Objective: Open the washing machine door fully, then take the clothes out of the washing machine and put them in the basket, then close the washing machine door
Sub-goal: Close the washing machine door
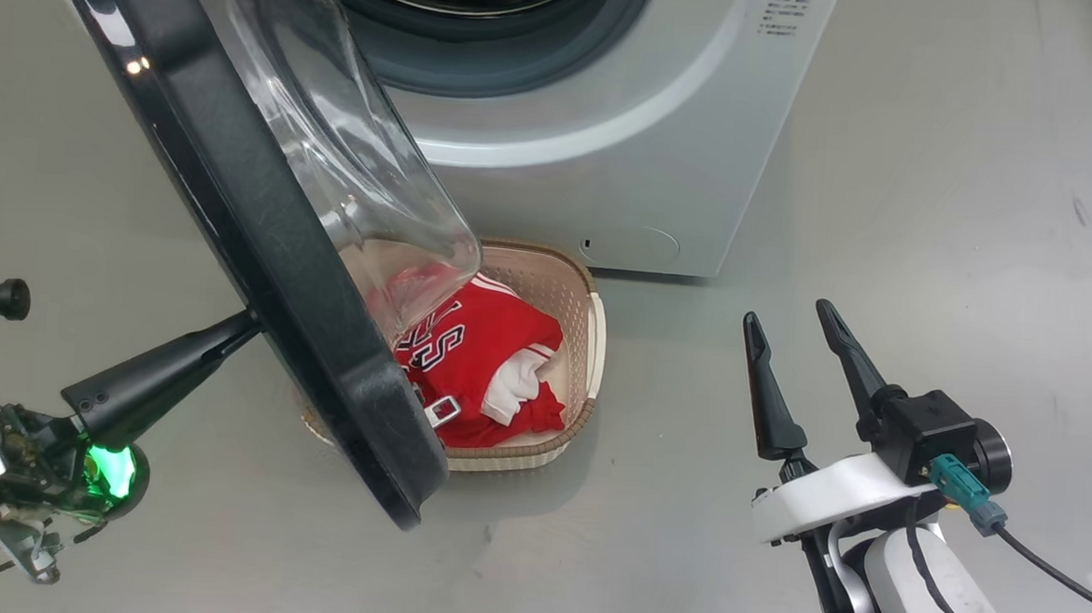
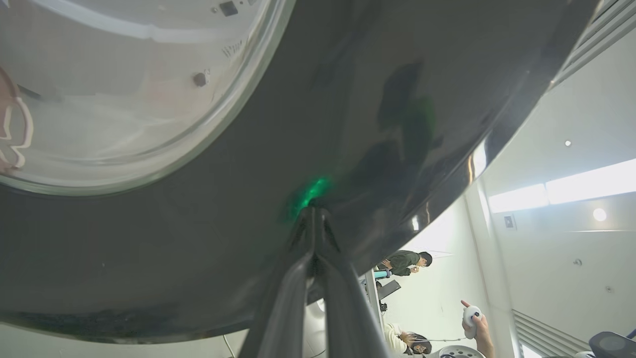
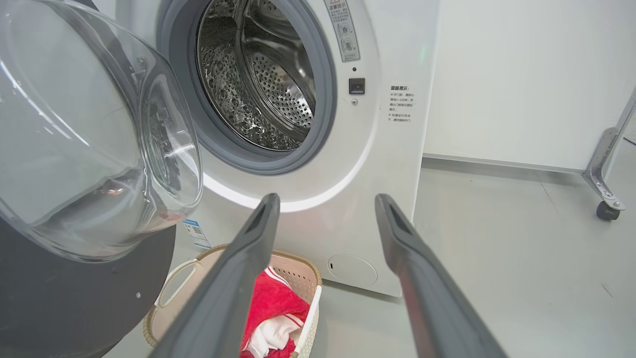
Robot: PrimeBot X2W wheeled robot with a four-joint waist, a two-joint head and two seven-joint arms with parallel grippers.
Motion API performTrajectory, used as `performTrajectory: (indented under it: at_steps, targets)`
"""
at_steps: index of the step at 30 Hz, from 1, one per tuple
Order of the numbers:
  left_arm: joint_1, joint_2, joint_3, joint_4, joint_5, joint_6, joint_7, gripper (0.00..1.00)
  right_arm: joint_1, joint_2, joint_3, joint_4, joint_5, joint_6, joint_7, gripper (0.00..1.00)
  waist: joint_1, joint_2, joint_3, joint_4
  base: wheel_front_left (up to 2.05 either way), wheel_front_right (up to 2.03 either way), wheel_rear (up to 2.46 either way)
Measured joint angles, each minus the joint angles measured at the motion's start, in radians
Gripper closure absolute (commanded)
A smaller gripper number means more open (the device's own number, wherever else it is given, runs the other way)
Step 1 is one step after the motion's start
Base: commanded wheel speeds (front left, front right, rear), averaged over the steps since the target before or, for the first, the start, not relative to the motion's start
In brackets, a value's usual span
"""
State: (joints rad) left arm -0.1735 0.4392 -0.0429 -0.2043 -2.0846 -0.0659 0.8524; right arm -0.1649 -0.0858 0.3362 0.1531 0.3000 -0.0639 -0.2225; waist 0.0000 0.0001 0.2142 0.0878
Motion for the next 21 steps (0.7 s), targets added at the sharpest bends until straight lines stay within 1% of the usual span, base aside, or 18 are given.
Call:
performTrajectory:
  at_steps: [2, 7, 17, 21]
  targets:
    - [-0.001, -0.002, -0.001, -0.004, 0.000, 0.001, 0.000, 1.00, -0.006, 0.002, 0.000, -0.002, 0.000, 0.000, -0.001, 0.00, 0.0000, 0.0000, 0.009, -0.016, 0.00, 0.00, 0.00]
    - [-0.007, -0.011, -0.006, -0.018, -0.006, 0.019, -0.002, 1.00, -0.024, 0.007, 0.001, -0.007, 0.004, 0.000, -0.004, 0.00, 0.0000, 0.0000, 0.033, -0.054, 0.00, 0.00, 0.00]
    - [-0.072, -0.034, -0.016, -0.028, -0.018, 0.051, -0.023, 1.00, -0.051, 0.013, -0.001, -0.011, 0.010, 0.000, -0.012, 0.00, 0.0000, 0.0000, 0.092, -0.119, 0.00, 0.00, 0.00]
    - [-0.104, -0.042, -0.018, -0.027, -0.018, 0.054, -0.032, 1.00, -0.063, 0.016, -0.003, -0.011, 0.015, 0.000, -0.012, 0.00, 0.0000, 0.0000, 0.116, -0.145, 0.00, 0.00, 0.00]
